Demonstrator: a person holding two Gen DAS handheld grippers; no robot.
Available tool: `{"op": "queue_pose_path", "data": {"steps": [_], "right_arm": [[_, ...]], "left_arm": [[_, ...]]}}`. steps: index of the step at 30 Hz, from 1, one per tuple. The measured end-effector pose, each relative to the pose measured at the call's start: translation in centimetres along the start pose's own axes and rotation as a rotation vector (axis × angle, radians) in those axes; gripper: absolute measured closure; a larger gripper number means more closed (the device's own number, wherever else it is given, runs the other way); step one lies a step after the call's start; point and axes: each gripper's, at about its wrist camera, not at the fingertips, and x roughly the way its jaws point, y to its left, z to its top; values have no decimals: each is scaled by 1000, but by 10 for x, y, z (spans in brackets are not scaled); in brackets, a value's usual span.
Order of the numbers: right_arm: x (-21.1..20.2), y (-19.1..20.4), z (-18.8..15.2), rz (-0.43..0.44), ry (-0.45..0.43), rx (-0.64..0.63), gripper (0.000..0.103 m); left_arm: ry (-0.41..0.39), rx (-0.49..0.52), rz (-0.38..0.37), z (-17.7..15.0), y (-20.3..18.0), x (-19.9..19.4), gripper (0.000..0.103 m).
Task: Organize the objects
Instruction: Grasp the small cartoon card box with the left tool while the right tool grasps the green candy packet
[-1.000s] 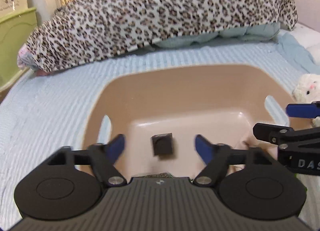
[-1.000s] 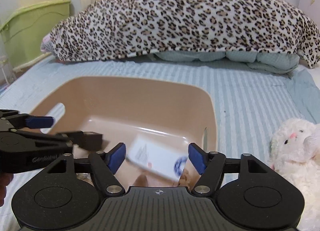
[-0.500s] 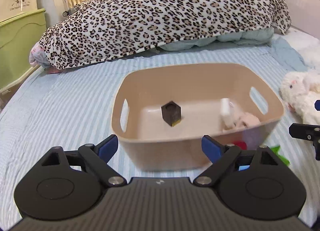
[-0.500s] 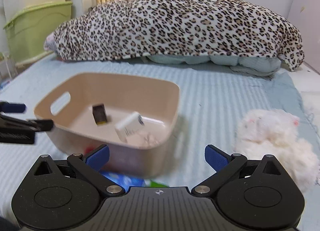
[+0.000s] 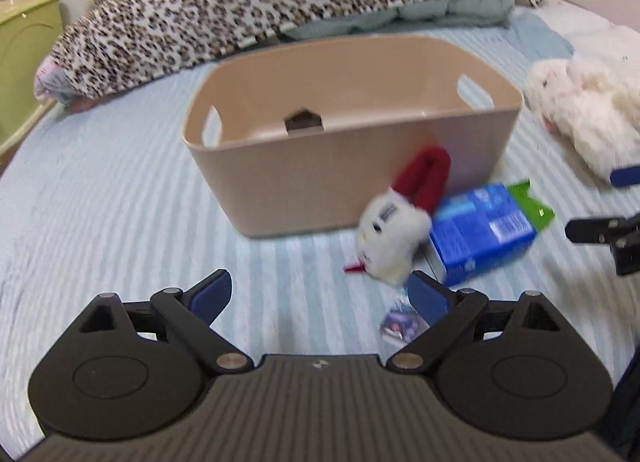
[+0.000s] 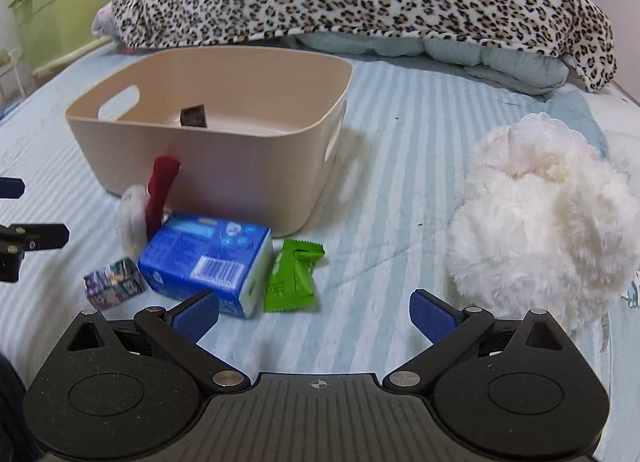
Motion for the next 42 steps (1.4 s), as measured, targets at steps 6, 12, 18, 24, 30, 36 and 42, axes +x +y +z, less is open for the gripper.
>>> {"op": "queue_pose_path", "data": {"steps": [6, 12, 18, 24, 30, 36, 42], "right_arm": [[20, 0, -1, -14, 45, -58, 0], [48, 2, 3, -34, 61, -90, 1], [74, 3, 10, -26, 66, -89, 14], [74, 12, 13, 31, 44, -104, 52], [68, 17, 10, 55, 41, -125, 73], [55, 14, 9, 70, 42, -76, 82], [37, 19, 6, 77, 23, -83, 86]], "left_arm": [[55, 39, -52, -12, -11, 19, 8], [102, 8, -109, -19, -15, 43, 8], [111, -32, -167, -22, -13, 62, 21], [108, -62, -245, -25, -9, 68, 50], [102, -74, -294, -26, -6, 64, 78], [100, -95, -271, -28, 3, 53, 78], [55, -98, -239, -26, 11, 33, 78]]}}
